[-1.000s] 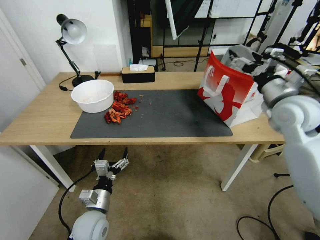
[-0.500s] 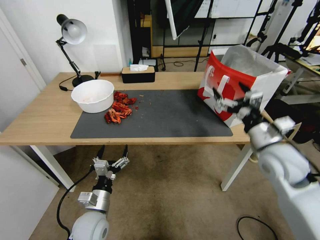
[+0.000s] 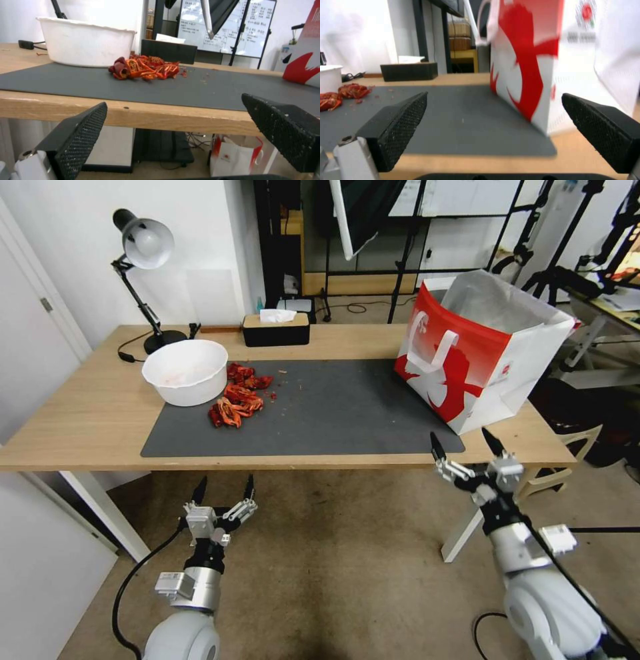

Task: Close the takeout container lid, then place the container into the takeout bag.

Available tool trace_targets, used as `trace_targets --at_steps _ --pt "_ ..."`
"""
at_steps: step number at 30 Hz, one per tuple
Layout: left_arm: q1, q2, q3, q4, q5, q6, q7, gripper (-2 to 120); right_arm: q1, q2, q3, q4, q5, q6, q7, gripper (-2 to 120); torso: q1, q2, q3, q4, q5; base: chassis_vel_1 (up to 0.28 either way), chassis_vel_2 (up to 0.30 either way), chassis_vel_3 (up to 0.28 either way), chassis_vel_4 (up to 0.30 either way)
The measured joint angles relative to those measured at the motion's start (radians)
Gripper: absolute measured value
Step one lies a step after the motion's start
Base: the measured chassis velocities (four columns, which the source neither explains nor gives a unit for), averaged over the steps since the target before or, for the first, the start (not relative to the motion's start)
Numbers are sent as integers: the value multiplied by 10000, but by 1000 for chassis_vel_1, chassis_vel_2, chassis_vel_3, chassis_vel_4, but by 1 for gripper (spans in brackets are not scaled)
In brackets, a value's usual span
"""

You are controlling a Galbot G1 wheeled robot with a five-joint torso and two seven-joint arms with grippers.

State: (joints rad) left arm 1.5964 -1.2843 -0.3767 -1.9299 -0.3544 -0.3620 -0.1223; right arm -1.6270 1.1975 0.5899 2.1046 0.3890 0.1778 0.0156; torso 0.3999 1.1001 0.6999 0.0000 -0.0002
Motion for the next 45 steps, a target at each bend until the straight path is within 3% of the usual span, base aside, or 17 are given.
trace_targets --at_steps 13,45 --pt "239 -6 -128 -90 -35 -141 211 100 -549 711 -228 -902 139 615 -261 100 0 0 2 1 1 0 0 0 0" --pt "285 3 -168 -111 -23 -151 209 100 -428 718 -289 -1057 122 700 -310 100 3 0 1 0 1 0 0 0 0"
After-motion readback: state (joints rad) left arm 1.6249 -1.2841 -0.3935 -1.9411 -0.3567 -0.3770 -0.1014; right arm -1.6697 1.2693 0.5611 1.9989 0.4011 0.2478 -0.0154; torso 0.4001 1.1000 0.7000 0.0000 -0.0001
